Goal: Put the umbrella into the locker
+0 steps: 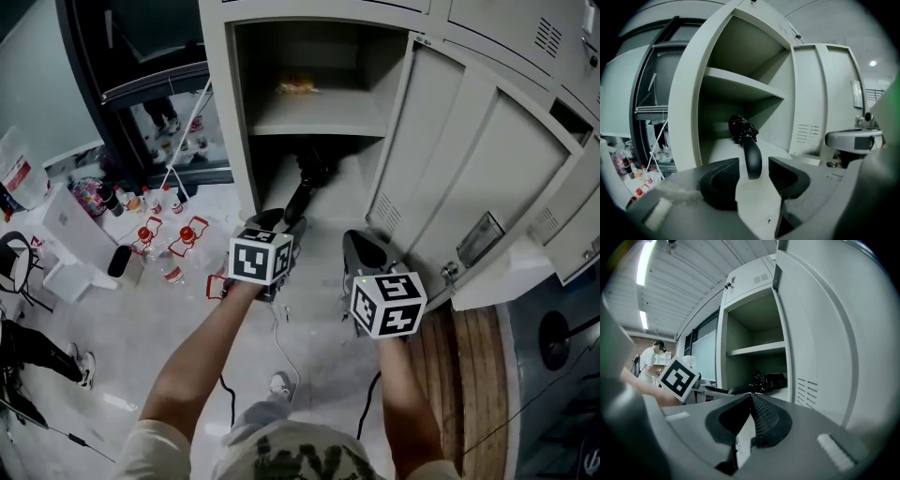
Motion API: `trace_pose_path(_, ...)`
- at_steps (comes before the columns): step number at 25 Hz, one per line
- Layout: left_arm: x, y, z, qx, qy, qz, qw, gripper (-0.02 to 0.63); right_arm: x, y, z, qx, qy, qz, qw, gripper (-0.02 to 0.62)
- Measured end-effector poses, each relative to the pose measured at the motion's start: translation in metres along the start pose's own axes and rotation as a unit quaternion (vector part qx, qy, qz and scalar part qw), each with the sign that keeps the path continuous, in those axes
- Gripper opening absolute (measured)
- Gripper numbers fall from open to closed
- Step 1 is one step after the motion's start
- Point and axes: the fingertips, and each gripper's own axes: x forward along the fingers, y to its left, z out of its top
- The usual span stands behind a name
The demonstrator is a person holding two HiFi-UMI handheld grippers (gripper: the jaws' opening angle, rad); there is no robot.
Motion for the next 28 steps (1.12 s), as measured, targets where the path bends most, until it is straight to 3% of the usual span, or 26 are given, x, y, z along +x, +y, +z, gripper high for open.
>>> trace_pose_path(3, 0.002, 0.002, -0.002, 0.003, 0.003, 0.008, 1.0000, 0.189, -0.002, 0.002, 0.002, -0.004, -0.002, 0.002, 1.000, -0.002)
trace_pose_path(6, 0.003, 0.002, -0.004, 0.004, 0.006, 0.010, 0.9999, 0.123, -0.003, 0.000, 0.002, -0.004, -0.001, 0.001, 1.000, -0.002)
trace_pose_path(18, 0.021, -0.005, 0.002, 0.021, 0.024, 0.001, 0.9995, 0.120, 0.004, -0.012, 0.001, 0.001, 0.003, -0.013, 1.000, -0.002)
trace_pose_path(28, 0.061, -0.003, 0.014, 0.025, 0.041, -0.016, 0.9987, 0.120, 0.015, -0.035, 0.011, 0.000, 0.001, -0.048, 0.999, -0.002)
